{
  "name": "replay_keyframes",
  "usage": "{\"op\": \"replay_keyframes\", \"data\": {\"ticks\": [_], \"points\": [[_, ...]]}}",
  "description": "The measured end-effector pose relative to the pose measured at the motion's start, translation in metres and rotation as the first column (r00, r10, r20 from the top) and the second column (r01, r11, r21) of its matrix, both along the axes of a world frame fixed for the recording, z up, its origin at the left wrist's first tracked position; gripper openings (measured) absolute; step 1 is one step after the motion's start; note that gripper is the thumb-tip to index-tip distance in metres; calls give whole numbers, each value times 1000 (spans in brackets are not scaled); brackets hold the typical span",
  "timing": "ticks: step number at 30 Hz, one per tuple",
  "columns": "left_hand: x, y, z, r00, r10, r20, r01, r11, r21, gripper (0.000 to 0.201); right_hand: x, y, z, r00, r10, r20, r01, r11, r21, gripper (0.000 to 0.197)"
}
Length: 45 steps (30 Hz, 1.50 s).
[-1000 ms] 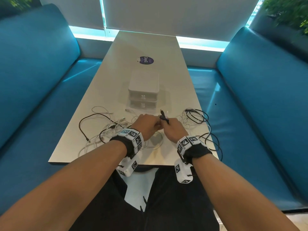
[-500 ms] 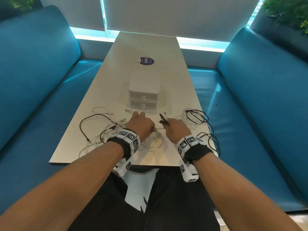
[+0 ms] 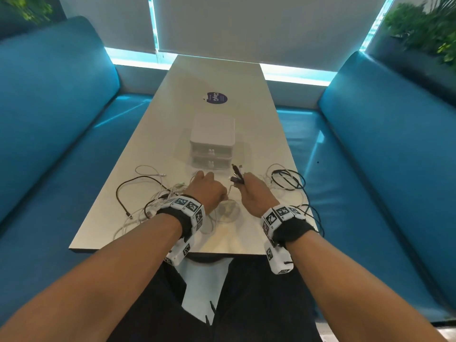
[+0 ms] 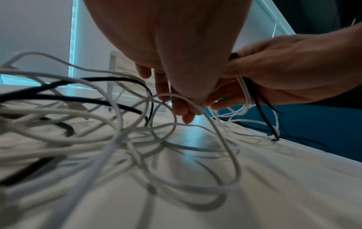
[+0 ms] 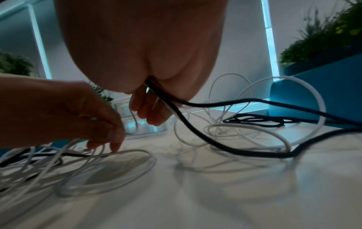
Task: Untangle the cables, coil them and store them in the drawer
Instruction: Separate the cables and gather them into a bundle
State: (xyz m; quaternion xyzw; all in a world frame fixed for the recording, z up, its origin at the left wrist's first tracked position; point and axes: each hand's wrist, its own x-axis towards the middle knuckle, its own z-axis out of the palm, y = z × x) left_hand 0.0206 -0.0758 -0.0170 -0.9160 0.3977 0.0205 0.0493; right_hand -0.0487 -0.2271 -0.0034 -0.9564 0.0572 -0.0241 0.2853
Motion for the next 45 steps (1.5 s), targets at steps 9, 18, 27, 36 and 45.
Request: {"op": "replay_keyframes", "data": {"ticks": [9, 18, 27, 36, 45], "points": [[-12, -6, 2, 994, -113, -12, 113, 993, 44, 25, 1, 8, -2, 999, 10, 50, -14, 997, 77, 21], [-13, -9, -3, 993, -117, -9, 117, 991, 63, 26, -4, 1, -7, 986, 136, -93, -151, 973, -174, 24], [1, 5, 7, 993, -115, 29, 111, 988, 109, 34, -14, -24, -15, 979, -71, -190, -16, 905, -425, 22], [-9, -2, 5, 994, -68, 88, 64, 997, 52, 27, -2, 3, -11, 990, -15, -140, 4, 997, -77, 22], [-7, 0, 2, 987, -59, 150, 56, 998, 19, 25, -2, -1, -10, 976, 63, -209, -86, 991, -104, 28]]}}
